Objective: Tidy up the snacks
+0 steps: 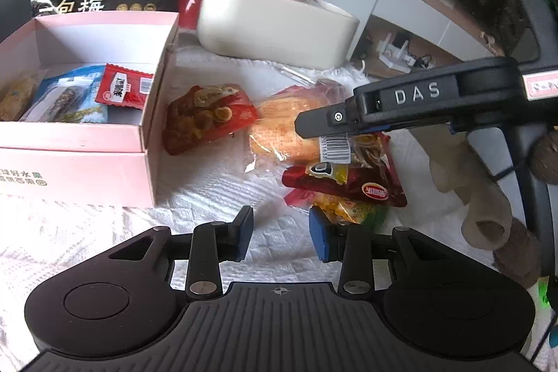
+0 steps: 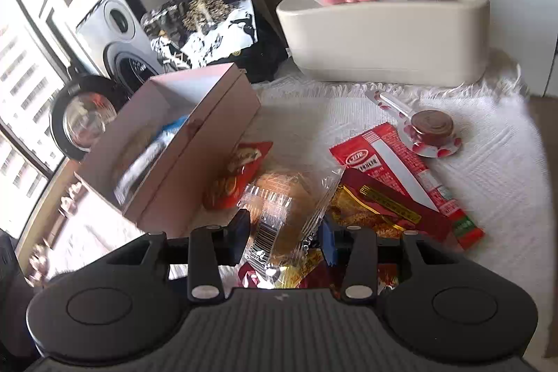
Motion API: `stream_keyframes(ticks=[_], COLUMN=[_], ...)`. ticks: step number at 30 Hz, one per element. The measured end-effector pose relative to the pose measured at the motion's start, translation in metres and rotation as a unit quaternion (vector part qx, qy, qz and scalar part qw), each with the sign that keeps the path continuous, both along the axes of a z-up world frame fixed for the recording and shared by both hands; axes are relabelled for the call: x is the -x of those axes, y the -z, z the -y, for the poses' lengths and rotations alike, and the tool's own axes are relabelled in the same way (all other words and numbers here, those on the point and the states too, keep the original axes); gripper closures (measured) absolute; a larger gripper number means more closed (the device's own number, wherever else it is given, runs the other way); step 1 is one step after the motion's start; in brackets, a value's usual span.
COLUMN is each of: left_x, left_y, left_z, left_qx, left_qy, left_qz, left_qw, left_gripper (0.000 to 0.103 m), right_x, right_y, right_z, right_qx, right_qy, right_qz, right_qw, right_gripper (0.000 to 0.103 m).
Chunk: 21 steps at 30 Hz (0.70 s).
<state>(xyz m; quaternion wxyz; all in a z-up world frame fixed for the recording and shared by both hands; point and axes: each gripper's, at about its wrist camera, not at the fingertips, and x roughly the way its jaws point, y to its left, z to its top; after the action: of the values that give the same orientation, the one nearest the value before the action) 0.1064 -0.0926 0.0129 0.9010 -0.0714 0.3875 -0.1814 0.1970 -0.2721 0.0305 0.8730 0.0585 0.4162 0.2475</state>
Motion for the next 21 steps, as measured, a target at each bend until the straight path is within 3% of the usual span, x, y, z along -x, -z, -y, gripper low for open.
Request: stream_keyframes(ticks=[6,9,16,19,21], left_x=[0.006,0.005,0.001,0.000,-0.002], left_y=[-0.010,-0.014,-0.017,-0.015,-0.011], left_z=[0.008,0.015,0.045,0.058,0.065], left_qx=[-0.010,-0.015,-0.027,-0.048,-0.074], left_qy=[0.001,0.004,0.027,0.032,0.033], left_qz=[0.012,0.016,0.036,0.048,0.054], left_qw=[0.9999,0.9997,0.9986,0.9972,0.9952], left_gripper=[0.063,0.063,0.063,0.063,0.063], right_x=[0.021,0.019,0.008,0.007,0.007], right_y=[-0.018,-0.023,-0.001,0.010,0.014], right_z=[0.010,0.029,0.067,0.071,0.072], right_qx=[0.062,0.087,0.148,0.162,0.150], right_qy=[0.044,0.087,0.160,0.150,0.139], right_qz=[0.087,0.116,0.114,0.102,0.085], right_qw=[0.993,0.986,0.969,0.970,0.975], right_gripper=[0.059,0.048,0.047,0.060,0.064])
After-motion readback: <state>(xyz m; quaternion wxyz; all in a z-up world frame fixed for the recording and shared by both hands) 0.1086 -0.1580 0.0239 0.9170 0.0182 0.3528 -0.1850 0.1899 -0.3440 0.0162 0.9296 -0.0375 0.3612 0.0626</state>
